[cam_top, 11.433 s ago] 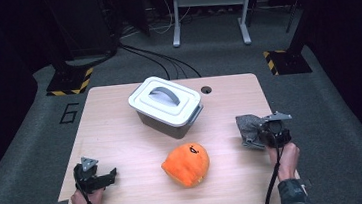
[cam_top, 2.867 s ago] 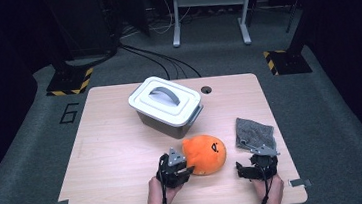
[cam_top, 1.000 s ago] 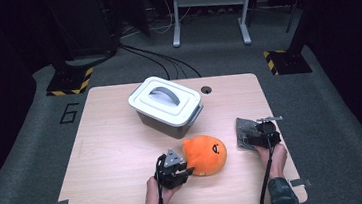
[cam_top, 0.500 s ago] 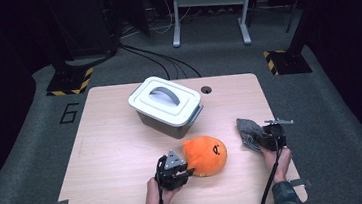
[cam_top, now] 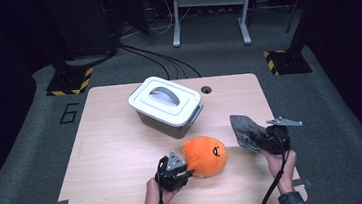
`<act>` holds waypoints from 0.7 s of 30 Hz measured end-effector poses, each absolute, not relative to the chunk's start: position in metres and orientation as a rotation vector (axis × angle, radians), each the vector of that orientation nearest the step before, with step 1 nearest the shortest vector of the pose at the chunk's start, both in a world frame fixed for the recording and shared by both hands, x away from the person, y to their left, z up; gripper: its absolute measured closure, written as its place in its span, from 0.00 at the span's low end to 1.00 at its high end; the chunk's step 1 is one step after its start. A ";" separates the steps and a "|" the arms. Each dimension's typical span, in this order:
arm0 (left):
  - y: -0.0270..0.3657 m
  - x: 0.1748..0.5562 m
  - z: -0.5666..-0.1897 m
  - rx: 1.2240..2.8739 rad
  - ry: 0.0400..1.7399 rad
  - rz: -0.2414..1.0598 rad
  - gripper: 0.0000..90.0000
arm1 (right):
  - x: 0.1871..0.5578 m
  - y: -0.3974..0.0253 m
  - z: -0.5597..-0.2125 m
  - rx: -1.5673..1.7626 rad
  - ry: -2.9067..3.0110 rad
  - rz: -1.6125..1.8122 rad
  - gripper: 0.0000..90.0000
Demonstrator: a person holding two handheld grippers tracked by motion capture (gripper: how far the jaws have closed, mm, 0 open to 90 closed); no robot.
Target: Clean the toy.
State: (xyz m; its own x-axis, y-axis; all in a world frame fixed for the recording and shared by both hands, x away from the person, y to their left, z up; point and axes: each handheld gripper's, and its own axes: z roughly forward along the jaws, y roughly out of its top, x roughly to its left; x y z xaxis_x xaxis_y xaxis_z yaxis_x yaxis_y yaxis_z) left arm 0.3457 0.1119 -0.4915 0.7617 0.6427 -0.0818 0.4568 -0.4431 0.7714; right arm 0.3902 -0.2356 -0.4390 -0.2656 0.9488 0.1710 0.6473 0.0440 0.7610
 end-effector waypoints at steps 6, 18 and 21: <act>0.111 0.348 -0.488 2.134 0.821 0.275 0.79 | 0.376 -0.206 -0.426 1.501 2.036 1.143 0.81; 0.112 0.352 -0.486 2.126 0.850 0.250 0.56 | 0.382 -0.179 -0.446 1.454 2.129 1.173 0.80; 0.113 0.352 -0.484 2.093 0.877 0.272 0.37 | 0.384 -0.180 -0.446 1.450 2.127 1.170 0.80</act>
